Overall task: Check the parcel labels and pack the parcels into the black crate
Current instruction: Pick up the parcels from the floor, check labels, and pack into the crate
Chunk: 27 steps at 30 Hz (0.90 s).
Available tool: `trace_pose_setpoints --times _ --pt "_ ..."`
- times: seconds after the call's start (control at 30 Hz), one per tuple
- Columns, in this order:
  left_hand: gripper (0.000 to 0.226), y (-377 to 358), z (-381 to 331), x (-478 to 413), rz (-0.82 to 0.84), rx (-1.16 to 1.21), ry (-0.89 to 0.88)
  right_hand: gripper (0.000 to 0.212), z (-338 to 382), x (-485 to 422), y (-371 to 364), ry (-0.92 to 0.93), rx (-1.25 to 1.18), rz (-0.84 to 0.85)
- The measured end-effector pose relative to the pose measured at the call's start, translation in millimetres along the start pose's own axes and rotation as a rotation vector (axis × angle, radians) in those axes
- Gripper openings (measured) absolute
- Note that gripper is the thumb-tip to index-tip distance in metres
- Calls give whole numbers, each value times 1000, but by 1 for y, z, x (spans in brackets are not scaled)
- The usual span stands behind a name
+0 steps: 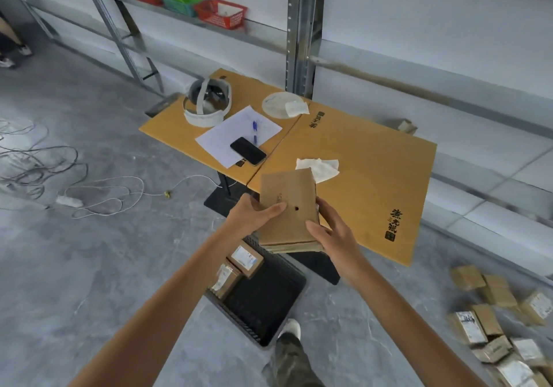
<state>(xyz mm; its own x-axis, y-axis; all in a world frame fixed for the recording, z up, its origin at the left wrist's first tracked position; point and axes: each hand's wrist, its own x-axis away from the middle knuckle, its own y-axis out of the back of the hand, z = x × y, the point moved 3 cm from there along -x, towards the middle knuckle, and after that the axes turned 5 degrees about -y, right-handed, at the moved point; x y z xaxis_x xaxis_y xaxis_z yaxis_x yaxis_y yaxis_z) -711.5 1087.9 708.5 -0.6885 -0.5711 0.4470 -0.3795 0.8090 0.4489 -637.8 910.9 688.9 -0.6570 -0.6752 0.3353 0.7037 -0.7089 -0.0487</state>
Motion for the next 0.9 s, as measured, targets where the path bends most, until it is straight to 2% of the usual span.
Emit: trace_pose_setpoints --times 0.1,0.23,0.4,0.5,0.6,0.67,0.73,0.83,0.9 --pt "62 11 14 -30 72 48 53 61 -9 -31 -8 -75 -79 32" --pt "52 26 41 -56 102 119 71 69 -27 -59 -27 -172 -154 60" --pt "40 41 89 -85 266 121 42 67 -64 -69 -58 -244 -102 -19" --pt "44 43 125 -104 361 25 62 65 -88 -70 -75 -303 -70 -86" --pt "47 37 166 -123 460 -47 147 59 -125 -73 -93 -433 -167 -122" --pt "46 29 198 -133 508 -18 255 52 -157 -81 -104 -552 -241 -156" --pt "57 20 230 -144 537 12 347 48 -195 -92 -116 -655 -285 -196" --pt "73 -1 278 -162 598 27 394 50 -255 -112 -135 -721 -283 -254" --pt "75 -21 306 -174 613 71 400 53 -296 -124 -144 -746 -283 -328"
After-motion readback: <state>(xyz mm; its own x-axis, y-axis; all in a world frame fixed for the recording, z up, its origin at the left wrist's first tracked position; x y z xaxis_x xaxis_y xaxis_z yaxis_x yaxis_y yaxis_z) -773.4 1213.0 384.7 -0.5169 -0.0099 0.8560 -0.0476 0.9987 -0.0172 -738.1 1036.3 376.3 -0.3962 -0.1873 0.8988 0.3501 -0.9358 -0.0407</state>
